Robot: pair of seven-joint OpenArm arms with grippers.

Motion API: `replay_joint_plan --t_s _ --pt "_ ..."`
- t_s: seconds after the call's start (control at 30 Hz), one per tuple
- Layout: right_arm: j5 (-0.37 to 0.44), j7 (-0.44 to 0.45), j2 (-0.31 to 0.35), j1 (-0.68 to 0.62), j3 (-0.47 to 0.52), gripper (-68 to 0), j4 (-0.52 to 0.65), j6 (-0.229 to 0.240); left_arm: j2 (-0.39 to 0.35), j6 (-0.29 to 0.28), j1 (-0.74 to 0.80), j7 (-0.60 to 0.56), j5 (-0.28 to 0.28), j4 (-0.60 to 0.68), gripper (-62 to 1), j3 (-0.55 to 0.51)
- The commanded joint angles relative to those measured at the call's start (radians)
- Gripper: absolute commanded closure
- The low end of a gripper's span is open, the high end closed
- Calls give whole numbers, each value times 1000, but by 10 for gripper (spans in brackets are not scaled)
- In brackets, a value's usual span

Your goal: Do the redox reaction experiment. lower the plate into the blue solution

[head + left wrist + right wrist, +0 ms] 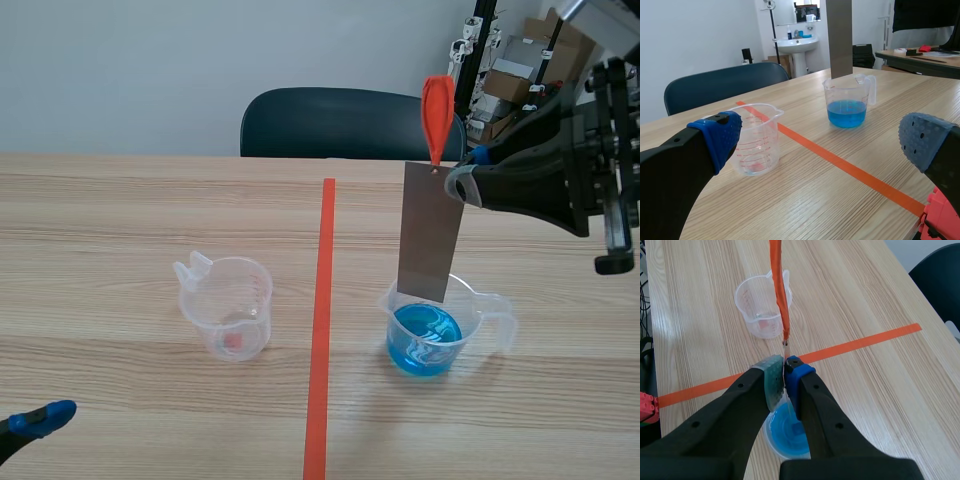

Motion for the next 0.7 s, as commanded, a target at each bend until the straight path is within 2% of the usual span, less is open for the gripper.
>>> replay_joint_plan --t_s 0.0,0.17,0.47,0.67 --pt "-5 8 0 -4 12 -6 -2 11 2 -2 3 -7 -7 5 -623 -4" --pt "-66 11 -43 -20 12 -6 -5 11 2 -2 2 -3 0 5 -623 -4" --pt "-127 28 -95 -32 12 -6 -56 11 -1 -2 2 -2 1 5 -623 -4" --pt "-191 68 -126 -32 12 -6 -105 11 -1 -2 2 -3 66 5 -623 -4"
